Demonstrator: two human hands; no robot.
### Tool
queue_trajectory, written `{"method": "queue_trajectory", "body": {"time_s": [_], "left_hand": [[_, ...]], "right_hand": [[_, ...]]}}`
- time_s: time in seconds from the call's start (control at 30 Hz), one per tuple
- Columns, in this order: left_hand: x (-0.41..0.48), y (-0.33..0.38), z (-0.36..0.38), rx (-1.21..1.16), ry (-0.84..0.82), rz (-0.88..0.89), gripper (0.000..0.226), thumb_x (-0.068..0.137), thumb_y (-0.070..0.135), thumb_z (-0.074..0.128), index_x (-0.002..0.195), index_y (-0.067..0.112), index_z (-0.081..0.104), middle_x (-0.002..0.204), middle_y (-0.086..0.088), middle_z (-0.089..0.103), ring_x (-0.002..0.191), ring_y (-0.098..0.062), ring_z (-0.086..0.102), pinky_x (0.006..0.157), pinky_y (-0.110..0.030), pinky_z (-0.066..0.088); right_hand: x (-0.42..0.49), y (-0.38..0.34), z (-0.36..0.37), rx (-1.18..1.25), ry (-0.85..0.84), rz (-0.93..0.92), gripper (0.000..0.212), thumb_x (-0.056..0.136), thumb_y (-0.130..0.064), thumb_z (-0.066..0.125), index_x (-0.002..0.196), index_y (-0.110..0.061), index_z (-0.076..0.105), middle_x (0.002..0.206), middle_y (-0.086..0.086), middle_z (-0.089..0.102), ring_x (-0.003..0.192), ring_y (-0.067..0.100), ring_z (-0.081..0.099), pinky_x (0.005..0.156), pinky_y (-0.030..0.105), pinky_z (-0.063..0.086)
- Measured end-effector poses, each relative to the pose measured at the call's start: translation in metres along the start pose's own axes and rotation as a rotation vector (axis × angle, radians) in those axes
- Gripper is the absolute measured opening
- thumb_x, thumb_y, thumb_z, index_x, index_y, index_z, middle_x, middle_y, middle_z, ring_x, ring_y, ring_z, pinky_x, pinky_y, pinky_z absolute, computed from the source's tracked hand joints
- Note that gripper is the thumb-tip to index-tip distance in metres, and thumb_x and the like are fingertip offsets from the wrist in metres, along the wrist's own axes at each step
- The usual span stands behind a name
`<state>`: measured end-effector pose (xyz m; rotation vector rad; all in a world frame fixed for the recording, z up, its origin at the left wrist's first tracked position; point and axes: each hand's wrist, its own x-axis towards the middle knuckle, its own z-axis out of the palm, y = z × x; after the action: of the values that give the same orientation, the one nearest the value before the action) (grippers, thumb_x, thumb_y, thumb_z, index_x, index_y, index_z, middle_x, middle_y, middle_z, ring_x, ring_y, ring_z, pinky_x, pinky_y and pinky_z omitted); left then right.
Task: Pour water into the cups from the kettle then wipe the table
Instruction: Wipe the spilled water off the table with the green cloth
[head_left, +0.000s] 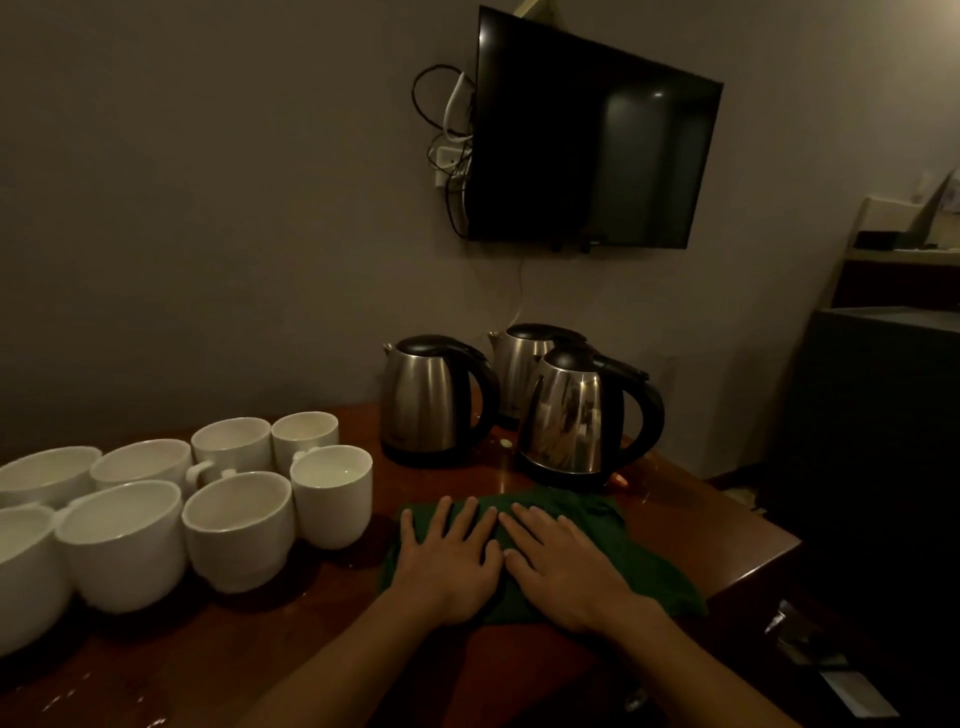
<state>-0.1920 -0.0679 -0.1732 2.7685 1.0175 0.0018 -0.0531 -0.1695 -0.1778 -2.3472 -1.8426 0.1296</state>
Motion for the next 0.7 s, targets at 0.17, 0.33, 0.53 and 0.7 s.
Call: {"method": "queue_trajectory", "body": {"time_s": [0.17,0.33,0.53,0.7], "left_hand": [[-0.03,-0.005,0.006,0.02,0.037,-0.028,0.059,0.105,0.049,0.01,0.16,0.034,-0.002,0.169,0.007,-0.011,0.154,-0.021,-0.017,0.118,-0.064,-0.012],[-0.066,-0.016,0.005,0.013,0.053,-0.068,0.059,0.105,0.049,0.01,0.16,0.034,-0.002,0.168,0.007,-0.011,0.154,-0.02,-0.016,0.118,-0.063,-0.013],[-0.111,-0.03,0.007,0.01,0.084,-0.135,0.059,0.105,0.048,0.01,0.161,0.033,-0.003,0.169,0.007,-0.011,0.154,-0.02,-0.015,0.118,-0.063,-0.013],[-0.139,-0.044,0.008,-0.005,0.11,-0.181,0.059,0.105,0.048,0.011,0.16,0.035,-0.002,0.169,0.009,-0.009,0.154,-0.018,-0.015,0.119,-0.062,-0.012]], "right_hand": [[-0.018,-0.02,0.0,-0.053,-0.043,-0.019,0.059,0.104,-0.054,0.015,0.159,-0.036,0.001,0.166,-0.013,-0.007,0.152,0.008,-0.012,0.123,0.04,-0.01],[-0.03,-0.045,0.006,-0.054,-0.066,-0.041,0.06,0.101,-0.058,0.013,0.157,-0.042,-0.003,0.167,-0.008,-0.01,0.152,0.011,-0.015,0.123,0.043,-0.01],[-0.045,-0.08,0.01,-0.031,-0.077,-0.093,0.076,0.084,-0.074,-0.007,0.155,-0.046,-0.005,0.167,-0.009,-0.011,0.151,0.009,-0.017,0.123,0.041,-0.011],[-0.056,-0.109,0.01,-0.011,-0.087,-0.151,0.102,0.063,-0.079,-0.018,0.156,-0.041,-0.005,0.166,-0.011,-0.013,0.15,0.007,-0.018,0.123,0.04,-0.012]]}}
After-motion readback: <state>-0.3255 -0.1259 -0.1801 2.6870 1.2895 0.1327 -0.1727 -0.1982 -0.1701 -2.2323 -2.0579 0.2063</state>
